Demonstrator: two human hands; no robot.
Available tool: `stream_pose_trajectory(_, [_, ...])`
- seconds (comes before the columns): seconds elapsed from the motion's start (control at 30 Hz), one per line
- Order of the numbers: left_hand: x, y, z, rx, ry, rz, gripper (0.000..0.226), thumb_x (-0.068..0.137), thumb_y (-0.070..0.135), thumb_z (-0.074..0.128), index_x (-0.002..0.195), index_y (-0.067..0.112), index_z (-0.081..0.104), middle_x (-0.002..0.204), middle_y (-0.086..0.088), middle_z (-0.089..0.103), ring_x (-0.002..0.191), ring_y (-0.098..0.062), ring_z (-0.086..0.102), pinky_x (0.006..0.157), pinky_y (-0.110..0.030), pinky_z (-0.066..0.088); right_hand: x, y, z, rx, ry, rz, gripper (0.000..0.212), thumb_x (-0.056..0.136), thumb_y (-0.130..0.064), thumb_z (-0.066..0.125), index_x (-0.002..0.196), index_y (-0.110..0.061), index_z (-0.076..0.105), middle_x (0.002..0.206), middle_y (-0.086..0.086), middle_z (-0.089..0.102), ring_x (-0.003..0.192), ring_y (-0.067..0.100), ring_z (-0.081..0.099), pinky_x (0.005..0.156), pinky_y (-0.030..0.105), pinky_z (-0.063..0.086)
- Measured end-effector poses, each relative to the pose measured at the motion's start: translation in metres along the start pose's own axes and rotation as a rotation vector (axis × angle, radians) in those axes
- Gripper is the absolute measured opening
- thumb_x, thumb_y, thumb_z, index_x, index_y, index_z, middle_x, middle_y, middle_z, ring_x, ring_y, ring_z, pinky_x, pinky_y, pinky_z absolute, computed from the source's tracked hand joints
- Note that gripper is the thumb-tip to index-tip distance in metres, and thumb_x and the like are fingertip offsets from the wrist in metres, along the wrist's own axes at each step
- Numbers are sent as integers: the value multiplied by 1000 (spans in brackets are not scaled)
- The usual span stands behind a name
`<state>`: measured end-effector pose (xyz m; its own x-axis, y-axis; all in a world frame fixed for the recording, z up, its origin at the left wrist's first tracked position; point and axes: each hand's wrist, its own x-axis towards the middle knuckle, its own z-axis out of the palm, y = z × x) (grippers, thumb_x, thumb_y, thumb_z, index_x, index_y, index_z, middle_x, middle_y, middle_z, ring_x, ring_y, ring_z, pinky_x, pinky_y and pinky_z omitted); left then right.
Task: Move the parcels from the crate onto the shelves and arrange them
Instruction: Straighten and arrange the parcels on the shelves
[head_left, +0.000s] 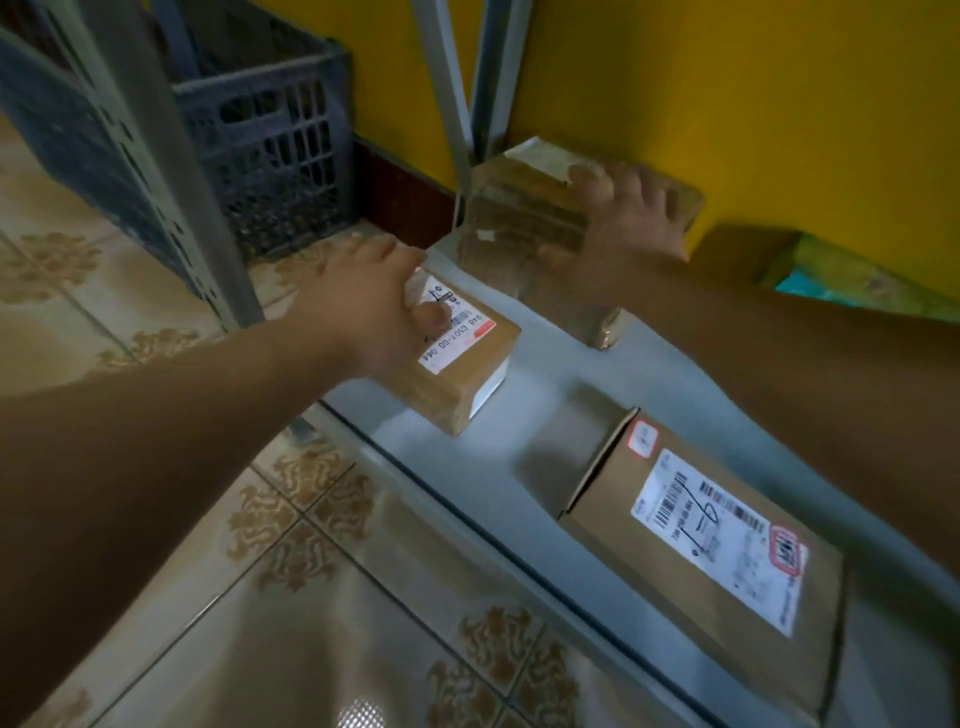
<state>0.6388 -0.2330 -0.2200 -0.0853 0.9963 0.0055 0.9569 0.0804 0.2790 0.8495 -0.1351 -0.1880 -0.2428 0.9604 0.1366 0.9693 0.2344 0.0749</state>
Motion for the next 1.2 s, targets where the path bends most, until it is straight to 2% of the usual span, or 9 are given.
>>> stream_pose_trajectory(0.17, [25, 15, 24, 62, -145, -48, 81, 83, 81, 26, 152, 41, 13, 164, 1, 2, 149, -33, 0, 116, -62, 5, 28, 14, 10, -85, -223, 100, 81, 91, -67, 49, 156, -41, 7, 162, 15, 19, 145, 46, 20, 111, 65, 27])
stream_pose_trajectory(0.3, [25, 10, 26, 37, -198, -50, 87, 78, 87, 23, 151, 40, 17, 163, 1, 4, 146, -37, 17, 113, -60, 24, 29, 6, 7, -82, -242, 118, 76, 95, -61, 48, 156, -42, 6, 163, 15, 18, 145, 47, 20, 112, 67, 24])
stream_pose_trajectory(0.37, [22, 8, 24, 41, -196, -37, 86, 78, 86, 23, 151, 40, 16, 163, 3, 3, 145, -37, 20, 112, -55, 29, 25, 6, 3, -106, -231, 104, 71, 98, -58, 45, 156, -41, 8, 159, 17, 28, 142, 45, 28, 109, 61, 32])
stream_pose_trajectory(0.5, [20, 12, 19, 59, -250, -42, 86, 79, 85, 25, 152, 42, 13, 163, 5, 1, 146, -35, 18, 114, -54, 26, 17, 10, -8, -155, -194, -3, 53, 103, -47, 36, 153, -35, 23, 122, 18, 55, 107, 38, 55, 76, 39, 45])
stream_pose_trajectory(0.57, [19, 13, 17, 45, -267, -40, 85, 80, 84, 27, 152, 41, 12, 163, 5, 1, 147, -35, 17, 114, -54, 25, 9, 9, -12, -169, -178, -39, 46, 104, -44, 34, 147, -30, 34, 99, 14, 52, 89, 33, 54, 68, 36, 43])
stream_pose_trajectory(0.73, [14, 8, 20, 40, -289, -43, 85, 80, 84, 26, 152, 44, 7, 163, 8, -6, 148, -37, 13, 115, -55, 24, -3, 2, -14, -223, -173, -54, 48, 105, -47, 31, 149, -28, 32, 139, 16, 45, 129, 44, 40, 96, 54, 39])
stream_pose_trajectory(0.83, [16, 9, 24, 26, -268, -55, 87, 79, 85, 29, 152, 43, 7, 163, 8, -2, 146, -36, 18, 113, -57, 26, -6, 1, -14, -210, -146, -47, 48, 104, -47, 32, 147, -26, 36, 142, 16, 43, 130, 43, 38, 98, 55, 38])
stream_pose_trajectory(1.0, [12, 15, 20, 104, -178, -130, 85, 78, 86, 32, 148, 37, 26, 160, 2, 17, 142, -38, 25, 108, -62, 28, -10, -1, -6, -150, -75, -65, 45, 104, -46, 31, 142, -24, 41, 139, 15, 45, 127, 39, 38, 97, 53, 37])
stream_pose_trajectory(1.2, [12, 21, 25, -45, -145, -186, 83, 82, 79, 40, 151, 36, 26, 161, 1, 18, 141, -31, 32, 106, -46, 35, -5, 1, 4, -61, -123, -46, 59, 99, -52, 42, 152, -31, 26, 153, 11, 34, 140, 41, 29, 108, 61, 27])
